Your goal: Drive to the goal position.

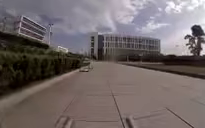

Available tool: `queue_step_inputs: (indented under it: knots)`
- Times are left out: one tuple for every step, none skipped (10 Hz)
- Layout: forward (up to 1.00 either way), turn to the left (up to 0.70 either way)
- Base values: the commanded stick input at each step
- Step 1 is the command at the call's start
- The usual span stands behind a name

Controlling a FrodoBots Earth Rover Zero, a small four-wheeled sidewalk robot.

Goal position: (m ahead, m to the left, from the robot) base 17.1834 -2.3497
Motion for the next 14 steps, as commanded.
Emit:
queue_step_inputs:
  knots:
    - [0.70, 0.00]
    - [0.70, 0.00]
    - [0.70, 0.00]
    - [0.70, 0.00]
    - [0.70, 0.00]
    - [0.70, 0.00]
    - [0.70, 0.00]
    - [0.70, 0.00]
    - [0.70, 0.00]
    - [0.70, 0.00]
    - [0.70, 0.00]
    - [0.70, 0.00]
    - [0.70, 0.00]
    - [0.70, 0.00]
